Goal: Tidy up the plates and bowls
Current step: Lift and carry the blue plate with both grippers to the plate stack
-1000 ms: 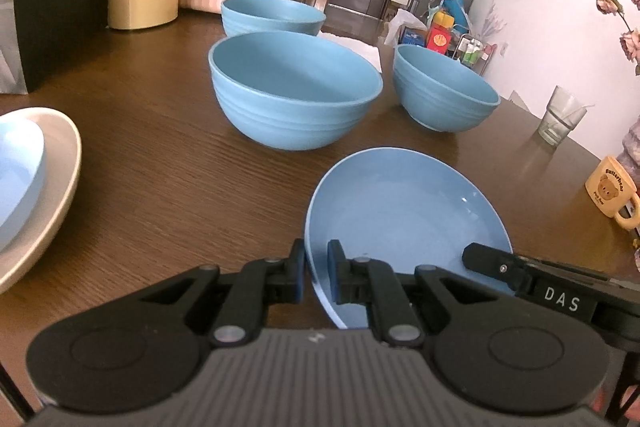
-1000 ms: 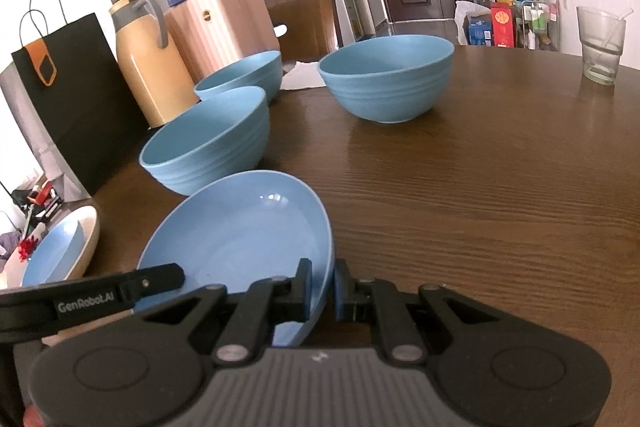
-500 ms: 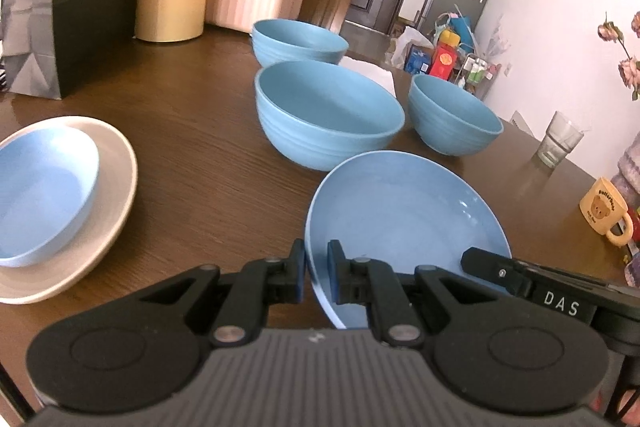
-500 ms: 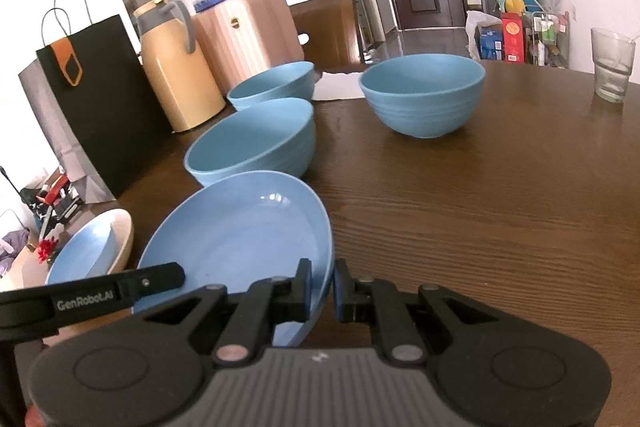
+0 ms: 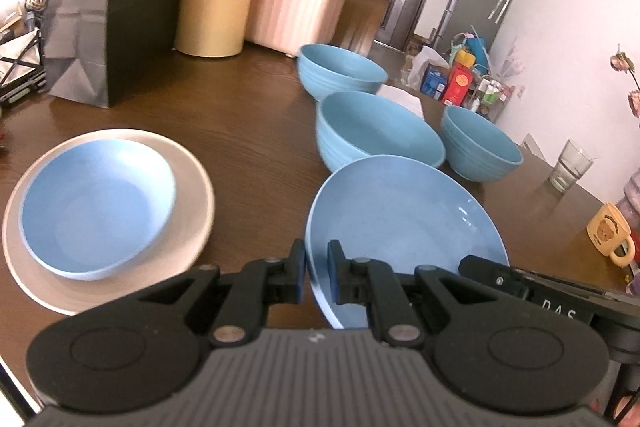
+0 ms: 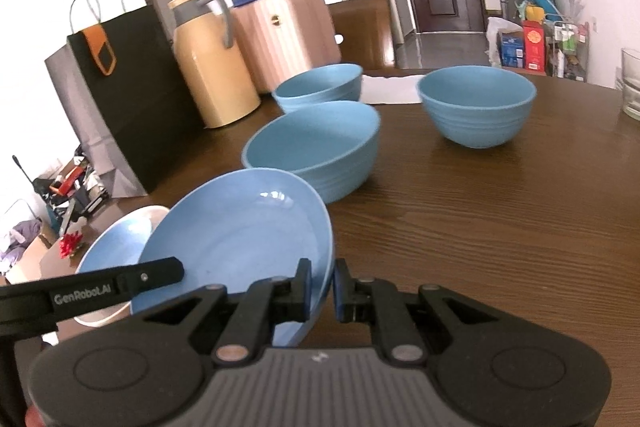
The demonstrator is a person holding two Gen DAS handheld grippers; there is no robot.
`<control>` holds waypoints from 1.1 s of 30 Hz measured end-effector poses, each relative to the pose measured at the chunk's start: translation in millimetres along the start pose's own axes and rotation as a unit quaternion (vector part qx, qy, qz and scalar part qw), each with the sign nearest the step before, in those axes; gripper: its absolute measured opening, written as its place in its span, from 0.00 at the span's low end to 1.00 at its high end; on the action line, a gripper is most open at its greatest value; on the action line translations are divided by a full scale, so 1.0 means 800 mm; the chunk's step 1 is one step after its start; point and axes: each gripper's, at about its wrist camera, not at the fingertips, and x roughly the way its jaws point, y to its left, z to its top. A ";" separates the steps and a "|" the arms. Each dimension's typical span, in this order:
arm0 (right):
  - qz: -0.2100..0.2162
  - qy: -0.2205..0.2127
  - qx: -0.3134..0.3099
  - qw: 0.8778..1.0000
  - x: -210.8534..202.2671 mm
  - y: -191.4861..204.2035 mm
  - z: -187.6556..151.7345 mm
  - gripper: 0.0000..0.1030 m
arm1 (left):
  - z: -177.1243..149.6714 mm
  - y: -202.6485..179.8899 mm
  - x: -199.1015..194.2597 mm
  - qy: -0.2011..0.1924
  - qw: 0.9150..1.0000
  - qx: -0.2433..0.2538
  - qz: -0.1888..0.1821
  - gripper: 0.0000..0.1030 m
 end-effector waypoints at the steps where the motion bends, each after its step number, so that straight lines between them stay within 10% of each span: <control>1: 0.002 0.001 -0.002 1.000 0.001 0.005 0.000 0.10 | 0.001 0.005 -0.003 -0.001 1.000 -0.002 0.002 0.12; 33: 0.063 0.031 -0.063 0.996 0.089 0.186 0.019 0.10 | 0.040 0.179 -0.052 -0.035 0.994 -0.081 0.057 0.12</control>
